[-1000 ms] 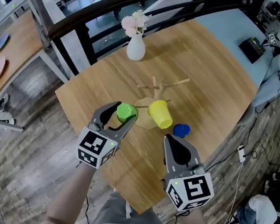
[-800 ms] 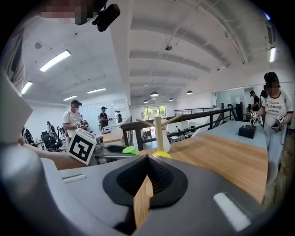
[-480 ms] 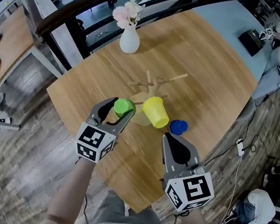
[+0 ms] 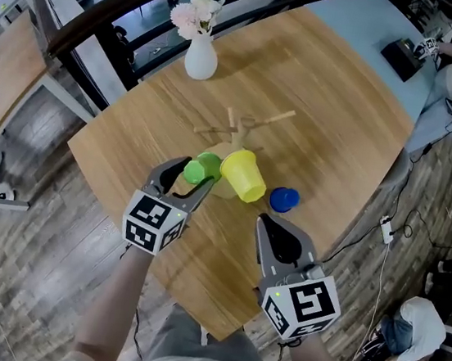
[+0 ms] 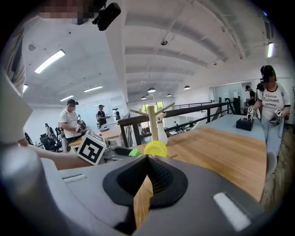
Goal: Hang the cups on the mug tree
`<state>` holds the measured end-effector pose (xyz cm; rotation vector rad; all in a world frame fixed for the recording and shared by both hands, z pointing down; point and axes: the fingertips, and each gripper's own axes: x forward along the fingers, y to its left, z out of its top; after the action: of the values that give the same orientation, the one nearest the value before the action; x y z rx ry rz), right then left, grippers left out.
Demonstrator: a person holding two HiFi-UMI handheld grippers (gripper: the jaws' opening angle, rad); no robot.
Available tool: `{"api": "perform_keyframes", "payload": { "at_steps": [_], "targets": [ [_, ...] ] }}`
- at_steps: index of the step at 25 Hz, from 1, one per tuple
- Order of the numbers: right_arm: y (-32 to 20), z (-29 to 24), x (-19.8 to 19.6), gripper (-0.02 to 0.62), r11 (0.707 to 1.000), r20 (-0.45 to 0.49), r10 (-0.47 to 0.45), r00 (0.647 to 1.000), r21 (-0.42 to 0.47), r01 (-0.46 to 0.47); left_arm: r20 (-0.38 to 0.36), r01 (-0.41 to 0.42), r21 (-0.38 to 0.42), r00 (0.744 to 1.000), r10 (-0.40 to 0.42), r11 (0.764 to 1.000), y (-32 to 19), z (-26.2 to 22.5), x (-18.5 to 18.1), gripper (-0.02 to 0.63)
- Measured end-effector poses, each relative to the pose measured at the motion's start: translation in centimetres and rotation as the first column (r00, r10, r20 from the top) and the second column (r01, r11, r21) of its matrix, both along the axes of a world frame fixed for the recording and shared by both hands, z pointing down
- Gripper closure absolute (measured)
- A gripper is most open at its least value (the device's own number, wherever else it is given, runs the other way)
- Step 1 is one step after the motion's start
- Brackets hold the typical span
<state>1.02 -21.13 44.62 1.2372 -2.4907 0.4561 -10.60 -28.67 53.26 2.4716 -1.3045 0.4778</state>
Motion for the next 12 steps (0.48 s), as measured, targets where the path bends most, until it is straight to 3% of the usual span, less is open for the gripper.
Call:
{"api": "perform_keyframes", "payload": {
  "at_steps": [12],
  "targets": [
    [0.7,1.1,0.8,0.595,1.000,-0.011,0.004,1.000,-0.017,-0.004,0.022,-0.001,-0.013,1.000,0.001,1.000,0.3,0.9,0.0,0.364]
  ]
}}
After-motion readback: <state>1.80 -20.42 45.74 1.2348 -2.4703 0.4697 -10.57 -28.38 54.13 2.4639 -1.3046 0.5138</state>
